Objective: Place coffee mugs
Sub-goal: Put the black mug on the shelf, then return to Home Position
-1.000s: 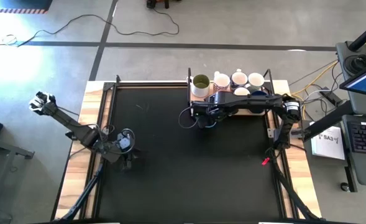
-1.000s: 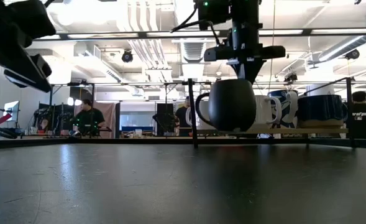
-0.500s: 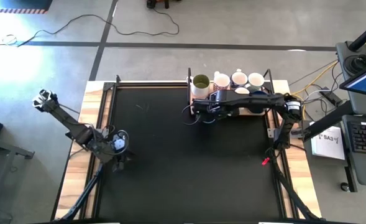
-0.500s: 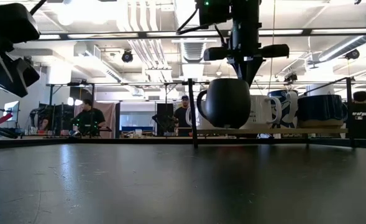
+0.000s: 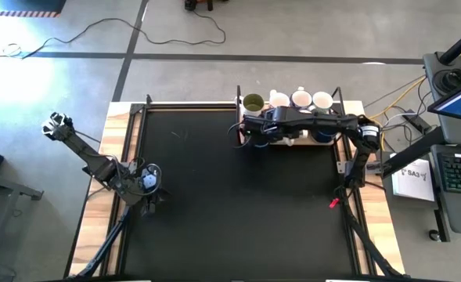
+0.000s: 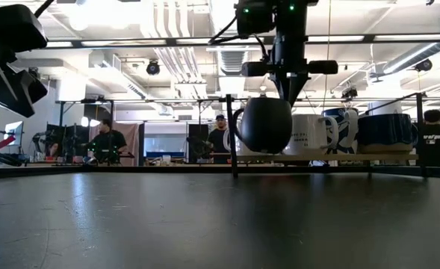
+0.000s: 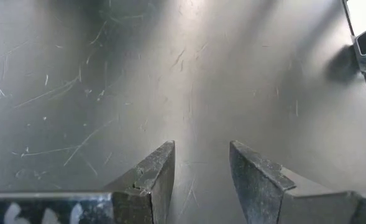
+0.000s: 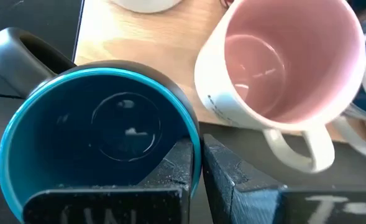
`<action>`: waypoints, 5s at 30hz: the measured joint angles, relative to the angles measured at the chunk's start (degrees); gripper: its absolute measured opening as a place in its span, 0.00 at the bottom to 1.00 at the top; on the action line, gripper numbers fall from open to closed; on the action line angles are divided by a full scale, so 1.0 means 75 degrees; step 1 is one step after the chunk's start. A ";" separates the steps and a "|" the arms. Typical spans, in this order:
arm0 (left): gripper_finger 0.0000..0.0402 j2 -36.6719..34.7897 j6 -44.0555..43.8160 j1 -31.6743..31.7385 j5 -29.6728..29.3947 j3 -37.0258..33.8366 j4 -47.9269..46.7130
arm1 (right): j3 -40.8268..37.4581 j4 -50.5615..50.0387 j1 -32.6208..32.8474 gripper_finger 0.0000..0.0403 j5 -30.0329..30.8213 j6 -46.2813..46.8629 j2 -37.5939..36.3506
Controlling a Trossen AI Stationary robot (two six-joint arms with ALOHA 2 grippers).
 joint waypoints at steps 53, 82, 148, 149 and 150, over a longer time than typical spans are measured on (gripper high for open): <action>0.34 0.0023 -0.0207 0.0012 -0.0913 0.0000 -0.0087 | 0.0019 0.1295 -0.0993 0.03 -0.0075 -0.2581 0.0213; 0.34 0.0023 -0.0230 0.0012 -0.0963 0.0003 -0.0105 | 0.0040 0.1550 -0.1057 0.17 -0.0082 -0.3219 0.0195; 0.34 -0.3401 0.3554 0.0095 -0.2910 -0.2858 0.6273 | -0.9742 1.0121 0.4505 0.17 0.0519 -0.5979 -0.7250; 0.34 -0.3406 0.3574 0.0111 -0.2910 -0.2924 0.6320 | -0.9905 1.0470 0.4553 0.17 0.0508 -0.6075 -0.7243; 0.34 -0.3407 0.3584 0.0131 -0.2910 -0.2934 0.6307 | -1.0069 1.0812 0.4590 0.17 0.0470 -0.6178 -0.7239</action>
